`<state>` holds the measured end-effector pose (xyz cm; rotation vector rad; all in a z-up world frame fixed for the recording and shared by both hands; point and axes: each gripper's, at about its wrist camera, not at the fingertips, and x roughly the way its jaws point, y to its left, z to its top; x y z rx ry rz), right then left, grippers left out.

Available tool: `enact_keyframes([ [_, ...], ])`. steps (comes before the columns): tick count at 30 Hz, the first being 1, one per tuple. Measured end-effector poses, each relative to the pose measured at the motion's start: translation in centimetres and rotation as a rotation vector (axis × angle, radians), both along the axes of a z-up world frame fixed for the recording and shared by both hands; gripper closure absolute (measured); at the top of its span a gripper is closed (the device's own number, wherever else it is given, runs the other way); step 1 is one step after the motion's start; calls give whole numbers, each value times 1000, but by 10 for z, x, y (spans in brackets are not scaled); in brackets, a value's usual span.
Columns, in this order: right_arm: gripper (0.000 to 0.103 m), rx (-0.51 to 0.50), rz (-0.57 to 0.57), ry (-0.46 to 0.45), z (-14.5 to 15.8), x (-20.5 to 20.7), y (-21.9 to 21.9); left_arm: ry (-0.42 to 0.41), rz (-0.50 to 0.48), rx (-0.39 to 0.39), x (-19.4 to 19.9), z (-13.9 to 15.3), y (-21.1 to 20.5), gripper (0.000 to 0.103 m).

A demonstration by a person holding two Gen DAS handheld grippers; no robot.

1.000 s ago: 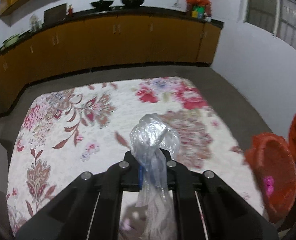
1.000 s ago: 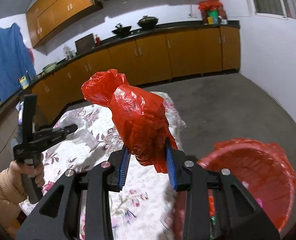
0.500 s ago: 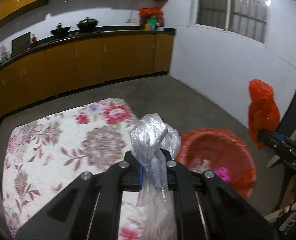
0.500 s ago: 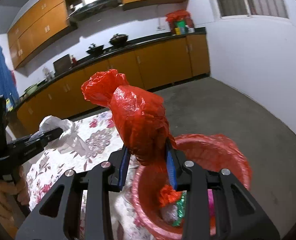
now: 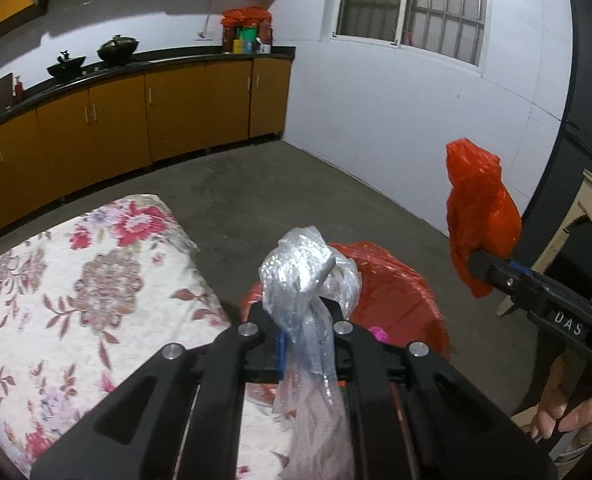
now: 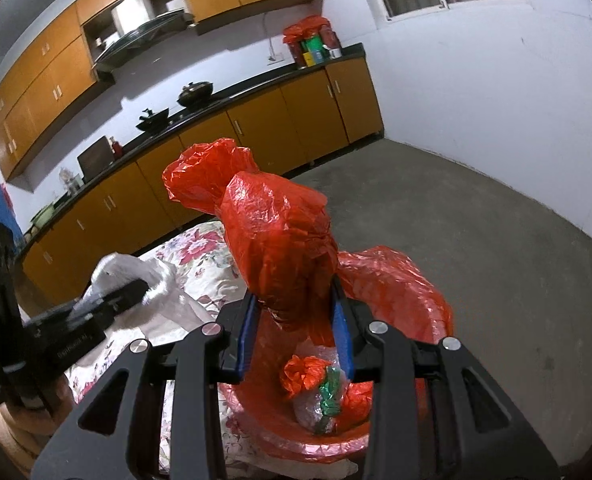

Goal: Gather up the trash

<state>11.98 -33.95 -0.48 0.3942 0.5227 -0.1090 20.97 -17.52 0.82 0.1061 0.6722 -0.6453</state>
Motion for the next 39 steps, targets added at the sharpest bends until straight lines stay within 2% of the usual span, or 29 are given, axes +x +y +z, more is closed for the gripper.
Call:
enact_keyframes([
  [20, 68, 100, -22, 26, -23, 10, -26, 86, -61, 5, 6, -34, -44, 93],
  [23, 63, 127, -20, 35, -26, 13, -30, 101, -59, 5, 10, -40, -48, 87],
  [25, 52, 152, -20, 47, -32, 14, -33, 113, -60, 7, 11, -44, -51, 79],
  [27, 48, 168, -24, 54, -35, 14, -36, 123, -62, 12, 12, -50, -52, 72],
  [32, 48, 179, -36, 70, -41, 9, -40, 147, -58, 28, 14, -61, -53, 68],
  [36, 47, 136, -54, 66, -35, 3, -38, 150, -29, 30, 15, -62, -43, 65],
  [38, 39, 81, -62, 52, -27, -3, -32, 130, -10, 30, 13, -58, -37, 55],
  [39, 32, 61, -65, 45, -24, -4, -31, 107, 2, 31, 10, -54, -32, 50],
])
